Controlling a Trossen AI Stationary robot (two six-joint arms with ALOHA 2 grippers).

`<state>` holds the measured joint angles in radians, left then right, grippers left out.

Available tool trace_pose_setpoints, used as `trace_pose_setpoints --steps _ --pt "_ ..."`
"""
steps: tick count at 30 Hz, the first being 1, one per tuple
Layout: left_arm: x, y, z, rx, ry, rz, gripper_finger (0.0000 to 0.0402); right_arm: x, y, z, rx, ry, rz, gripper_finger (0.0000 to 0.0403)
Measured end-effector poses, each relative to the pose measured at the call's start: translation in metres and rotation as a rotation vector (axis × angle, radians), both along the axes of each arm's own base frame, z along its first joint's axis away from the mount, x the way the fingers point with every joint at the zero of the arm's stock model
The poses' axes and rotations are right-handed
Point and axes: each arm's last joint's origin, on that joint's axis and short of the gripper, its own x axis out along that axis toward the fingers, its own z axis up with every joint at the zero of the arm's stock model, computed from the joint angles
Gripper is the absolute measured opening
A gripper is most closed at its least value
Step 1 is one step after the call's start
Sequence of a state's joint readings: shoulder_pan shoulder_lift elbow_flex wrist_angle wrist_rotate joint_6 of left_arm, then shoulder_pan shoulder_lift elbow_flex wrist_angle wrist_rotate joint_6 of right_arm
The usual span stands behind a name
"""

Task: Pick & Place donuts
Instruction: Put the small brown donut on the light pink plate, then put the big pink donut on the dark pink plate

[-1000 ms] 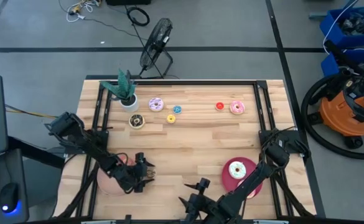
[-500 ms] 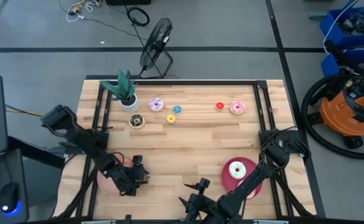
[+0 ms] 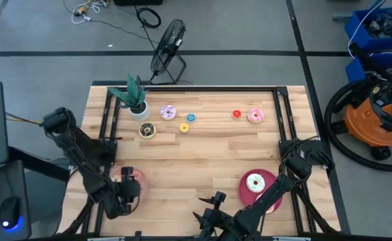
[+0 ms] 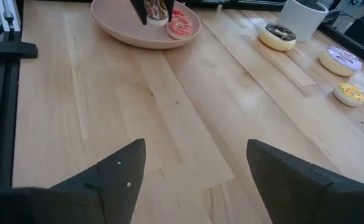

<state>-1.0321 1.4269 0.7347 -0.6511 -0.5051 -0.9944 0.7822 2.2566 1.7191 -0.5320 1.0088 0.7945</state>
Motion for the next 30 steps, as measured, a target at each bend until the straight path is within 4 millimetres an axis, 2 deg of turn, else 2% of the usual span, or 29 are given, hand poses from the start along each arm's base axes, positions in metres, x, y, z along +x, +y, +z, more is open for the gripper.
trace_pose_setpoints --steps 5,12,17,23,27,30 --pt "-0.009 0.011 -0.016 0.006 -0.024 0.103 0.0203 0.000 0.000 0.000 0.008 0.001 0.003 0.0290" --pt "-0.010 0.016 -0.023 0.011 -0.022 0.125 0.0296 0.000 0.000 0.000 0.009 0.003 0.005 0.0290" --pt "-0.007 0.010 -0.015 0.028 -0.080 0.096 0.0342 -0.006 -0.005 0.009 0.028 0.033 -0.014 0.0290" --pt "-0.002 0.002 0.000 0.116 -0.249 0.045 0.0352 -0.030 -0.026 0.025 0.045 0.205 -0.109 0.0290" --pt "0.004 0.001 0.001 0.123 -0.339 0.062 0.0353 -0.051 -0.047 0.039 0.009 0.352 -0.225 0.0290" --pt "0.011 0.002 -0.003 0.130 -0.389 0.033 0.0353 -0.058 -0.062 0.046 -0.062 0.424 -0.268 0.0290"
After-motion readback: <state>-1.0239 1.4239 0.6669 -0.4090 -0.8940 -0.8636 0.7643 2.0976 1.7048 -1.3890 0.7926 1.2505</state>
